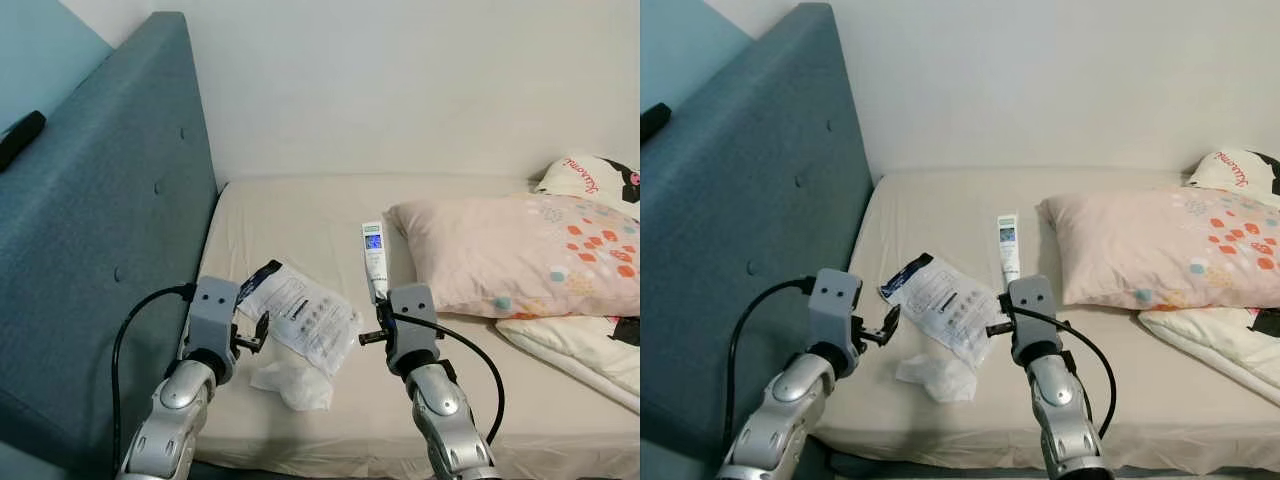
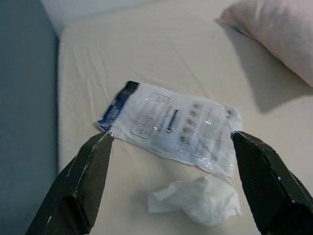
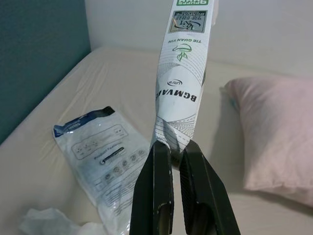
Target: Clean up the room
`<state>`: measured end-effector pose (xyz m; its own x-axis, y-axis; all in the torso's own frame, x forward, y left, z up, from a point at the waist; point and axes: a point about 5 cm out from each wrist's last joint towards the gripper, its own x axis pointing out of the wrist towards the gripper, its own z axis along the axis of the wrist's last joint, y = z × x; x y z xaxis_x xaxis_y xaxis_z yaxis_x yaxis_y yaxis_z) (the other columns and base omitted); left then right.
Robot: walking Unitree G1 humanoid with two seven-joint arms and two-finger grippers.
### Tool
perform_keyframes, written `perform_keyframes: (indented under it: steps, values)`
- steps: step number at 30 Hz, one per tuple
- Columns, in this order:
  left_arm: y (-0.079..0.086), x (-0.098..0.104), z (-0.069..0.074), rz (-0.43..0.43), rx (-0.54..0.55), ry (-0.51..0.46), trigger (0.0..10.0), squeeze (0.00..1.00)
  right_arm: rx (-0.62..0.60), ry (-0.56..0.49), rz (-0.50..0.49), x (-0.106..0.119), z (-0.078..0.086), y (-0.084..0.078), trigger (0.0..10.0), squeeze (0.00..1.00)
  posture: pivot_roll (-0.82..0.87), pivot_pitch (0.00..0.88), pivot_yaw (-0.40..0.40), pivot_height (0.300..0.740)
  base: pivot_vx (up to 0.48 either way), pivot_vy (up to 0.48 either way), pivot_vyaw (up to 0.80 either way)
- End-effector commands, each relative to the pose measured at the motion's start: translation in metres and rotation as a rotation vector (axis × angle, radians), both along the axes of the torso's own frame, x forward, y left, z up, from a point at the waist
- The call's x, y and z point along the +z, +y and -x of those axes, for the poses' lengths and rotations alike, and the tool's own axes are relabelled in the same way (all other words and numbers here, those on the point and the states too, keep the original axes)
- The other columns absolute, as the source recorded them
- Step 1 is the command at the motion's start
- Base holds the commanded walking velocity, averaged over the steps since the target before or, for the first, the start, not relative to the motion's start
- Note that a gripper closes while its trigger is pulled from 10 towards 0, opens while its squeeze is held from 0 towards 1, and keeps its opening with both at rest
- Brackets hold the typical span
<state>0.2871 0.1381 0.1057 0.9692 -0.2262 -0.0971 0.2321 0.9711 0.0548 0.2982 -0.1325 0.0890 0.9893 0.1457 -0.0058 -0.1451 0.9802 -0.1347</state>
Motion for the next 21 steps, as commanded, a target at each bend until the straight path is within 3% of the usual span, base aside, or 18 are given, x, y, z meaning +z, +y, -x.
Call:
perform_keyframes:
  steps: [1, 8, 15, 21]
  values:
    - [0.000, -0.007, 0.005, -0.019, -0.024, 0.025, 10.0, 0.00, -0.001, 0.006, -0.030, -0.002, 0.004, 0.000, 10.0, 0.00, 0.03, 0.134, -0.006, 0.732, 0.000, 0.000, 0.00]
    - [-0.001, -0.009, 0.006, -0.023, -0.037, 0.033, 10.0, 0.00, 0.000, 0.019, -0.021, -0.005, 0.006, 0.002, 10.0, 0.00, 0.04, 0.134, -0.003, 0.732, 0.000, 0.000, 0.00]
    - [0.007, -0.019, 0.005, -0.014, 0.038, 0.062, 10.0, 0.00, -0.001, 0.048, 0.064, -0.017, 0.008, 0.000, 10.0, 0.00, 0.03, 0.132, -0.006, 0.732, 0.000, 0.000, 0.00]
    - [0.011, -0.019, 0.005, -0.004, 0.069, 0.052, 10.0, 0.00, -0.011, 0.070, 0.037, -0.021, 0.010, -0.003, 10.0, 0.00, 0.03, 0.132, -0.007, 0.732, 0.000, 0.000, 0.00]
